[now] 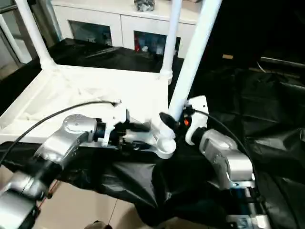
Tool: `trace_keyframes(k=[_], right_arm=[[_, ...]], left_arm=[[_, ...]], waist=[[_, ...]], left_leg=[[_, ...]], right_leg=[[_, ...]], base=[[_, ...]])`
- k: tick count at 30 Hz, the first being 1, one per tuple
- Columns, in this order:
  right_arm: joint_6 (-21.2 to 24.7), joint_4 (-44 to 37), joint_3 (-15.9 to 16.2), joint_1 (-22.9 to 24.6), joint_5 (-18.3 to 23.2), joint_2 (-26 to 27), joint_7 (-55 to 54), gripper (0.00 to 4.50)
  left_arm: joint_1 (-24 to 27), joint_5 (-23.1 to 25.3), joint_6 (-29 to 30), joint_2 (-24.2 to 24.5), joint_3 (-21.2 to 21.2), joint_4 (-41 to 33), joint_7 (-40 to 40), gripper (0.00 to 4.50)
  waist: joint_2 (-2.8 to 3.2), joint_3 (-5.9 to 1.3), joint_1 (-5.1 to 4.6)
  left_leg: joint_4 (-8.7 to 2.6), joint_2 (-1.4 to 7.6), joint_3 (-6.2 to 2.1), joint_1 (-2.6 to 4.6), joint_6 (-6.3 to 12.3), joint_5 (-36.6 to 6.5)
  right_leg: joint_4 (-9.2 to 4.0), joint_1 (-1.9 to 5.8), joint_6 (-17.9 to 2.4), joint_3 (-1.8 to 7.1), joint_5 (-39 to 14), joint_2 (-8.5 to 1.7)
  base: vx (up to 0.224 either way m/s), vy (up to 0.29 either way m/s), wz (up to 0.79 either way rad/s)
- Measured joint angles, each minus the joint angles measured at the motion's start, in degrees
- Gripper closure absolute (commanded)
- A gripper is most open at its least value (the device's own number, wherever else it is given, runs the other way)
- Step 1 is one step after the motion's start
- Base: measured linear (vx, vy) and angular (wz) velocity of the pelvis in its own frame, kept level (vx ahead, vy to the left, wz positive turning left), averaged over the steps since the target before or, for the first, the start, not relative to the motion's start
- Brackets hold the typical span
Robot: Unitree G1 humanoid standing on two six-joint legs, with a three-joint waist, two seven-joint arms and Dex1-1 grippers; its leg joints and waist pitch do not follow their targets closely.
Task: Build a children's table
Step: Pick table leg, then insert table leg to table base
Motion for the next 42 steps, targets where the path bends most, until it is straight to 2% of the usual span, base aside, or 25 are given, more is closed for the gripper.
trace_keyframes(k=[12,15,18,21,22,24,26,29,35,39,42], right_arm=[[0.04,-0.85,0.00,0.93,-0.25,-0.84,0.10,2.59],[0.06,-0.85,0.00,0.93,-0.29,-0.86,0.17,2.59],[0.13,-0.85,0.01,0.92,-0.30,-1.08,0.29,2.59],[0.17,-0.87,0.06,0.93,-0.29,-1.10,0.36,2.59],[0.18,-0.87,0.06,0.93,-0.29,-1.11,0.37,2.59],[0.27,-0.87,0.06,0.93,-0.29,-1.11,0.40,2.59],[0.41,-0.97,0.06,0.92,-0.24,-1.17,0.69,2.59],[0.63,-1.04,0.23,0.93,-0.02,-1.36,1.72,2.59],[1.80,-1.79,0.30,0.55,0.35,-2.11,3.14,2.59],[3.13,-2.28,0.33,-0.91,1.90,-2.09,4.28,2.59],[3.99,-2.47,1.31,-1.86,2.22,-2.11,5.86,2.59]], left_arm=[[-3.94,3.84,-7.35,-0.55,-0.75,13.14,-3.81,3.11],[-4.28,4.75,-8.79,-0.66,-0.97,14.83,-4.16,3.20],[-5.58,6.02,-10.69,-0.75,-1.61,17.71,-4.13,3.59],[-6.55,7.28,-11.98,-0.74,-1.64,19.29,-4.14,3.64],[-6.57,7.38,-12.34,-0.82,-1.65,19.92,-4.18,3.87],[-6.79,7.47,-13.02,-0.91,-1.64,20.56,-4.28,4.02],[-7.53,7.74,-13.22,-1.26,-1.60,21.86,-4.77,4.08],[-8.06,7.94,-13.42,-1.38,-1.53,22.87,-5.54,4.42],[-8.24,9.61,-13.92,-1.22,-1.72,22.92,-6.96,4.50],[-8.33,9.86,-11.40,-1.20,-1.96,22.83,-5.97,4.50],[-8.28,9.57,-6.68,-1.55,-0.56,22.52,-3.53,4.50]], waist=[[0.20,-0.03,0.16],[0.22,-0.05,0.16],[0.22,-0.05,0.18],[0.25,-0.06,0.18],[0.25,-0.06,0.19],[0.25,-0.06,0.19],[0.25,-0.06,0.20],[0.25,-0.06,0.17],[0.25,-0.06,-0.27],[0.24,-0.06,-0.46],[0.22,-0.06,-1.00]], left_leg=[[0.00,0.00,0.00,0.03,0.00,0.00],[0.00,0.00,0.00,0.03,0.00,0.00],[0.00,0.00,0.00,0.03,0.00,0.00],[0.00,0.00,0.00,0.05,0.00,0.00],[0.00,0.00,0.00,0.05,0.00,0.00],[0.00,0.00,0.00,0.06,0.00,0.00],[0.00,0.00,0.00,0.06,0.01,0.00],[0.00,0.00,0.01,0.07,0.00,0.00],[-0.06,0.02,0.03,0.15,0.01,-0.01],[-0.06,0.02,0.04,0.64,0.01,-0.01],[-0.02,0.01,0.04,0.92,0.01,-0.01]], right_leg=[[0.00,0.01,-0.05,0.00,0.03,-0.01],[0.00,0.03,-0.06,0.00,0.03,-0.01],[0.00,0.02,-0.05,-0.01,0.03,-0.01],[-0.01,0.04,-0.05,0.00,0.03,-0.01],[0.00,0.04,-0.05,0.00,0.03,-0.01],[0.00,0.04,-0.06,0.00,0.03,-0.01],[0.00,0.04,-0.07,-0.01,0.04,-0.01],[-0.01,0.06,-0.07,0.00,0.04,-0.01],[-0.01,0.05,-0.07,-0.01,0.03,0.00],[0.00,0.46,-0.07,0.00,0.03,0.00],[-0.03,0.66,0.19,-0.01,-0.13,-0.01]], base=[[0.000,0.000,0.00],[0.000,0.000,0.00],[0.000,0.000,0.00],[0.000,0.000,0.00],[0.000,0.000,0.00],[0.000,0.000,0.00],[0.000,0.000,0.00],[0.000,0.000,0.00],[0.000,0.000,0.00],[0.000,0.000,0.00],[0.000,0.000,0.00]])
